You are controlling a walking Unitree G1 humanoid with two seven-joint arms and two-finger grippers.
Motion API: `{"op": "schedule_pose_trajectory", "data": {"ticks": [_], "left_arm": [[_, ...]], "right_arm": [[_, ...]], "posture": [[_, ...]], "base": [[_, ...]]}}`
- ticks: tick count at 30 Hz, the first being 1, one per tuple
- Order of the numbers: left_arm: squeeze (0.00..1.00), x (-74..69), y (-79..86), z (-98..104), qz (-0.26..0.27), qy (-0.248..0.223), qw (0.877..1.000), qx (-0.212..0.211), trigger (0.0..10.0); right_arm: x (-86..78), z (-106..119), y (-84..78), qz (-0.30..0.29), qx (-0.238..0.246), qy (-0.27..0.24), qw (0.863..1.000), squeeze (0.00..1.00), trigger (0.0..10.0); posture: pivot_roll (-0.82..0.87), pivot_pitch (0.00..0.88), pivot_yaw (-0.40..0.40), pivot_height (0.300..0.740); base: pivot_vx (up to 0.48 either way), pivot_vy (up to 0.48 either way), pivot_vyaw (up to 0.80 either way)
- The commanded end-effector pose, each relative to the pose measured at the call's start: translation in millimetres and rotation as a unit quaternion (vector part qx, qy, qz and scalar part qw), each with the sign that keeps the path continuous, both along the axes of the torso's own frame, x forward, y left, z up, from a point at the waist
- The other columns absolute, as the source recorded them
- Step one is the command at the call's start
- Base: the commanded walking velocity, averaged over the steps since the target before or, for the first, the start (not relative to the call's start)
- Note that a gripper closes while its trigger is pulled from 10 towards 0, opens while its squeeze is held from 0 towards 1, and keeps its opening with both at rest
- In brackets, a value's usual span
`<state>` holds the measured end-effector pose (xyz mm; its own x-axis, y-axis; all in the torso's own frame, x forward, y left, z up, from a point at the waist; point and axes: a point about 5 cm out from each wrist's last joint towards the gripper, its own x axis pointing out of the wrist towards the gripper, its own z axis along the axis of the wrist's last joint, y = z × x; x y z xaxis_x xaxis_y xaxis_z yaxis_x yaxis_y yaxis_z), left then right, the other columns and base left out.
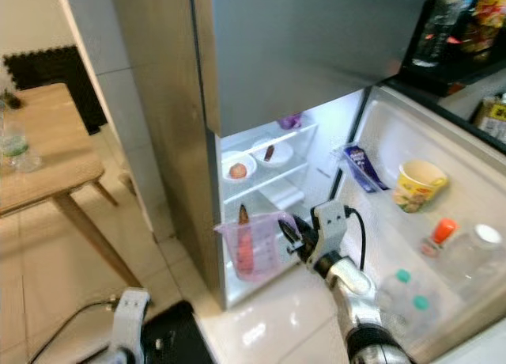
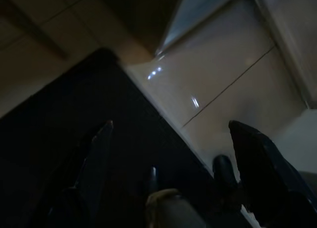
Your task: Restocking fridge
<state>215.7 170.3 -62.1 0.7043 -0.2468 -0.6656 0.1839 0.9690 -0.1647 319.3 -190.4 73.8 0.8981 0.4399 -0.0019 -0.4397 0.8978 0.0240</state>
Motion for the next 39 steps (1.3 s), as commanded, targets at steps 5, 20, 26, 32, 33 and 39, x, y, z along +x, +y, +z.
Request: {"op": "schedule_pose_trajectory", "data": {"ticks": [5,20,26,32,33,39], "left_arm": [[0.0,-2.4,2.2,-1.3,0.004,0.003,1.0,0.001,10.0],[0.0,-0.9,-0.9,-0.7,0.003,0.002,1.0,-0.004,10.0],[0.0,-0.5,-1.3,-0.6,0.002,0.003,1.0,-0.006,10.0],[0.0,-1.0,-1.5,-0.9,0.001,0.005,1.0,-0.007,10.0],[0.0,-1.5,-1.5,-1.2,0.0,0.007,1.0,-0.007,10.0],[0.0,-3.5,-1.6,-2.3,0.0,0.013,1.0,-0.019,10.0]], "right_arm": [[2.0,2.4,5.2,0.006,0.004,-0.007,1.0,0.0,10.0],[4.0,3.8,2.1,-0.02,-0.004,-0.013,1.0,0.0,10.0],[5.9,2.3,-1.1,-0.046,-0.019,-0.005,0.999,0.0,10.0],[6.6,0.4,-1.7,-0.055,-0.028,0.003,0.998,0.0,10.0],[6.7,0.3,-1.6,-0.056,-0.029,0.003,0.998,0.0,10.0],[6.8,0.6,-0.4,-0.053,-0.029,0.001,0.998,0.0,10.0]], "posture": [[-0.03,0.0,-0.033,0.74],[-0.03,0.0,-0.035,0.74],[-0.04,0.0,-0.033,0.74],[-0.04,0.0,-0.03,0.74],[-0.04,0.0,-0.03,0.74],[-0.04,0.0,-0.03,0.74]], "base": [[0.0,0.0,0.61],[0.0,0.0,0.57],[0.0,0.0,0.0],[0.0,0.0,0.0],[0.0,0.0,0.0],[0.0,-0.259,0.0]]}}
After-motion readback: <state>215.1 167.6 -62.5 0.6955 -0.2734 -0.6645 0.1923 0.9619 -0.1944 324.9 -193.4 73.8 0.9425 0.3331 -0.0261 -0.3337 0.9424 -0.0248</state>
